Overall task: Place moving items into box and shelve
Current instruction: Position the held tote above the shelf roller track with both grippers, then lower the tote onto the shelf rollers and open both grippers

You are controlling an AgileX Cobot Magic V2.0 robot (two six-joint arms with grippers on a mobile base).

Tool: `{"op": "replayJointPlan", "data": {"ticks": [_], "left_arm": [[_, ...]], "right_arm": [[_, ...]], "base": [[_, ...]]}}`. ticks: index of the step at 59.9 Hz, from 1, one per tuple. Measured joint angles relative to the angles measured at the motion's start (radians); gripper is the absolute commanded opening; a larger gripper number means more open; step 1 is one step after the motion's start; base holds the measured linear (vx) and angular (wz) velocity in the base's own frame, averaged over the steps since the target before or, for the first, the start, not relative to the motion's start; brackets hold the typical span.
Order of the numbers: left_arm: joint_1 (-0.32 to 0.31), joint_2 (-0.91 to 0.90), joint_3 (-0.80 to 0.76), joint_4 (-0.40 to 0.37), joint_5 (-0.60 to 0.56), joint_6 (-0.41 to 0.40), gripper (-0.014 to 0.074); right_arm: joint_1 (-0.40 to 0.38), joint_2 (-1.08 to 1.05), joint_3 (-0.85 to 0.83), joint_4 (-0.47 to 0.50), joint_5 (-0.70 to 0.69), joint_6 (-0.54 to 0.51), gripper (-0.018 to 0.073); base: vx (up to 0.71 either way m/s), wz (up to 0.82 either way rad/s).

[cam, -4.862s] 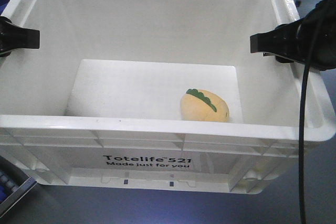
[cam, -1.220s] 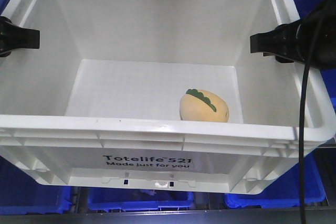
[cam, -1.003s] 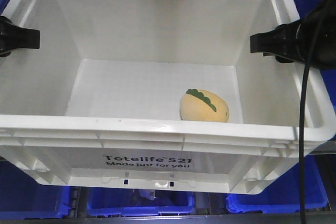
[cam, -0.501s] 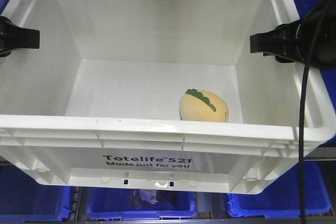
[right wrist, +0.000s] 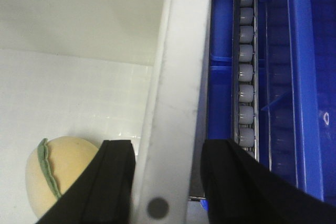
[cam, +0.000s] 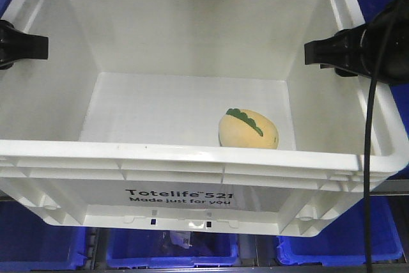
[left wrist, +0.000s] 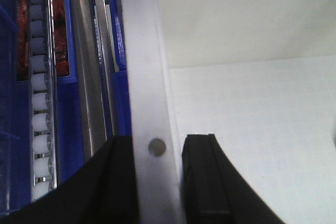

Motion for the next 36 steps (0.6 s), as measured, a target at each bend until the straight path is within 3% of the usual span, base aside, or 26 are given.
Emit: {"op": "replayJointPlan", "data": {"ticks": [23,36], "left_arm": [[-0.001,0.0,0.017,0.006,-0.039,-0.008,0.014],[0.008,0.001,0.159,0.101,-0.217,-0.061,0.0148]], "right_arm": [[0.0,0.007,0.0,-0.047,-0.03,0.014,0.0148],[-0.005,0.105,0.001,-0.122,-0.128,0.021,0.0152]], "base": [[0.0,0.0],[0.0,0.0]]}}
